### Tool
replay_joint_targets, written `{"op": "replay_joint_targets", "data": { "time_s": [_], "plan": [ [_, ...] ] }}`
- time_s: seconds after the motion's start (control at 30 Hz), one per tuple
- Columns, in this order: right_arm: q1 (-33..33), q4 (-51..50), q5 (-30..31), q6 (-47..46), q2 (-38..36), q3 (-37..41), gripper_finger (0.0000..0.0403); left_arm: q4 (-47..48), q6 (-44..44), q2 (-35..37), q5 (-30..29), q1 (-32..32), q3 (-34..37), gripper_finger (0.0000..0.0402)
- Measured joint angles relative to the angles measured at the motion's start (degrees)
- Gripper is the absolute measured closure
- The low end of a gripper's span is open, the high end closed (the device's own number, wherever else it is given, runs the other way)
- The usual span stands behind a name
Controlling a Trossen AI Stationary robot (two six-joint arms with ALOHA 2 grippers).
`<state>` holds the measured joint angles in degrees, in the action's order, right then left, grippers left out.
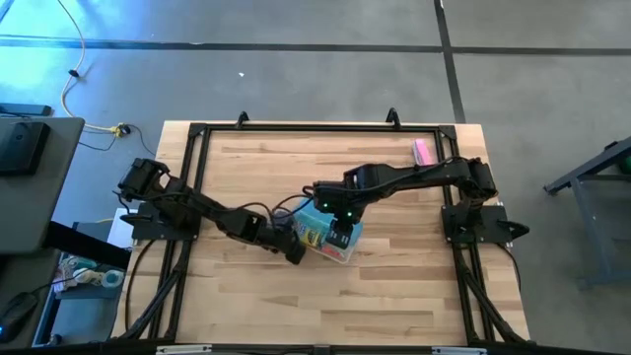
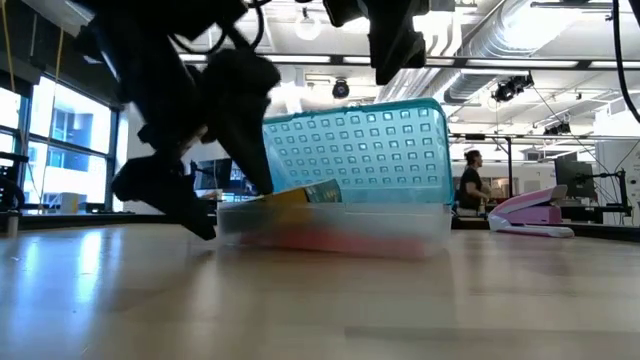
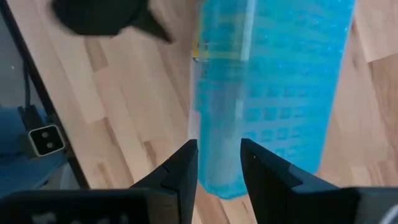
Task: Pack school essentials
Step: Close the blue supply box
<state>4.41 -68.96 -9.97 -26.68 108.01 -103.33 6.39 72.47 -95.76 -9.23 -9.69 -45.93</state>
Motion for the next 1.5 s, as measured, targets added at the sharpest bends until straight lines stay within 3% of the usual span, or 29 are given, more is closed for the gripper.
{"op": "replay_joint_targets", "data": {
  "time_s": [0.2, 0.37, 0.5, 0.73, 0.87, 1.17, 1.33, 1.5],
  "plan": [
    [-1.05, -0.03, 0.74, -0.37, 0.0, 0.0, 0.0291, 1.0, -2.83, 0.08, 4.95, -1.51, -2.19, 0.0014],
    [-1.49, -0.35, 0.47, -0.36, 0.0, 0.0, 0.0291, 13.22, -5.67, 1.26, 7.08, -3.67, -5.26, 0.0014],
    [-1.45, -0.63, 0.28, -0.43, 0.0, 0.0, 0.0291, 23.78, -7.71, 4.15, 5.65, -5.13, -6.76, 0.0014],
    [0.9, -0.99, 0.67, -4.41, 0.55, 0.02, 0.0291, 33.23, -13.05, 13.61, 1.2, -3.37, -7.24, 0.0014],
    [2.14, -5.44, 5.2, -6.36, 0.81, 0.02, 0.0291, 37.98, -17.74, 18.44, -3.23, -1.17, -7.21, 0.0014],
    [2.9, -19.02, 15.94, -11.26, 0.24, 0.93, 0.0291, 36.63, -30.54, 21.61, -5.08, 4.35, -6.34, 0.0014],
    [3.28, -17.49, 14.69, -14.22, 0.22, 6.27, 0.0291, 35.82, -35.02, 20.52, -2.5, 9.25, -4.31, 0.0014],
    [5.3, -13.5, 6.52, -17.64, 0.23, 13.11, 0.0291, 35.32, -38.13, 20.52, -1.25, 14.05, -0.26, 0.0014]
  ]
}}
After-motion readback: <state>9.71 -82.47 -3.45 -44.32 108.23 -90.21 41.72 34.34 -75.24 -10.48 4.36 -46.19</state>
